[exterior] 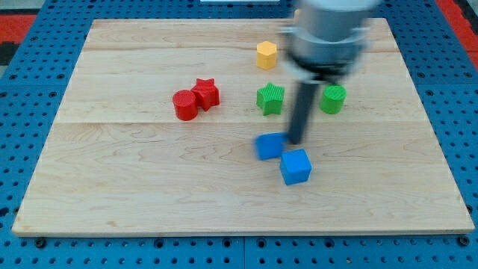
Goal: Push the red star into the yellow hexagon
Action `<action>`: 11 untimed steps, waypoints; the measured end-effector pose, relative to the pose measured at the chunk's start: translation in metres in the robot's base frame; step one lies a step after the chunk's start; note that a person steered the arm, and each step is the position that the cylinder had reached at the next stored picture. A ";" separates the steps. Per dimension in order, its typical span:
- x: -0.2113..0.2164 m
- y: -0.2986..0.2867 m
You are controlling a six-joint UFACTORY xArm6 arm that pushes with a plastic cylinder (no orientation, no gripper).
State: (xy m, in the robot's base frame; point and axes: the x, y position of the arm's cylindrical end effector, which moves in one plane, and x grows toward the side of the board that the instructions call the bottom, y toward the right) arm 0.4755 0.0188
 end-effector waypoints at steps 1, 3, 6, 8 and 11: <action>-0.009 -0.058; -0.058 -0.119; -0.111 -0.053; -0.148 0.036; -0.163 0.087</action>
